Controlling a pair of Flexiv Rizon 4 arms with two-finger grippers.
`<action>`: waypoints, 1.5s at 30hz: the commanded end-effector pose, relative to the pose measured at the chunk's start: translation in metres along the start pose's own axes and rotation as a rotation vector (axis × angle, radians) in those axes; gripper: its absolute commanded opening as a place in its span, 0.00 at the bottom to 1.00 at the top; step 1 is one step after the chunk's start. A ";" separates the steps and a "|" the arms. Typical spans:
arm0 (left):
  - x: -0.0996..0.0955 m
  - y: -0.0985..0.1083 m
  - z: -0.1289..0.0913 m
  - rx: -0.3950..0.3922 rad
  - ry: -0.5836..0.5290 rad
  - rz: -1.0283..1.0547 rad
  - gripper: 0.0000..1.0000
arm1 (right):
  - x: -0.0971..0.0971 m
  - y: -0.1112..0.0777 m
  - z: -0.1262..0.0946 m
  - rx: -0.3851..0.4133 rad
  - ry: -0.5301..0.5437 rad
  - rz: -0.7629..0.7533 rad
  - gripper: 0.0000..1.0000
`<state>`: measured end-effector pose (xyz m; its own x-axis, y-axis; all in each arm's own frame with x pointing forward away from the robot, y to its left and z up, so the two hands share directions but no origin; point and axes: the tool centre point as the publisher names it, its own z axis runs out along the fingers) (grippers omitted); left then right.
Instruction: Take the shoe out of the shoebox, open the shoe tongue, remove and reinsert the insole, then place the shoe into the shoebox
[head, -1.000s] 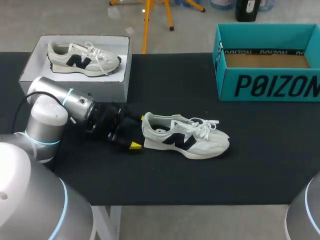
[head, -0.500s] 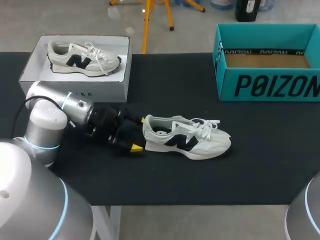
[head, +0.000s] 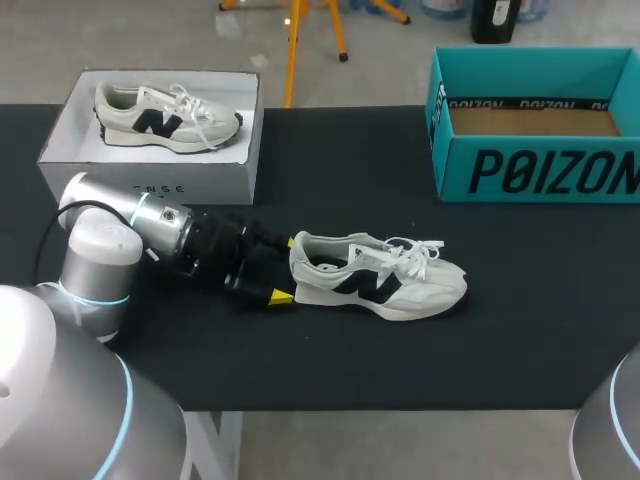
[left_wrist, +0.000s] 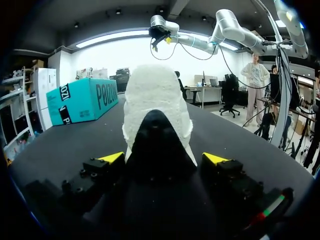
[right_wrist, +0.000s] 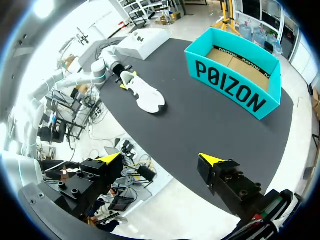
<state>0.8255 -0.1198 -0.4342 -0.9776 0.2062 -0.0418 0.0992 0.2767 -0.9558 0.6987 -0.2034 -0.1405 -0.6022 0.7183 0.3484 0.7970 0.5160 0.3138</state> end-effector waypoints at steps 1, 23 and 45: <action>-0.004 -0.002 0.003 -0.016 0.009 0.000 1.00 | -0.001 0.000 0.000 0.003 -0.001 0.001 1.00; -0.010 -0.005 0.022 -0.046 0.024 0.015 0.00 | -0.001 0.000 0.000 0.003 -0.001 0.001 1.00; -0.010 -0.005 0.022 -0.046 0.024 0.015 0.00 | 0.024 0.011 0.010 0.025 -0.062 0.015 1.00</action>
<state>0.8292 -0.1413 -0.4340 -0.9721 0.2290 -0.0513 0.1238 0.3145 -0.9412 0.6982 -0.2020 -0.1408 -0.5972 0.7233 0.3468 0.8009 0.5138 0.3074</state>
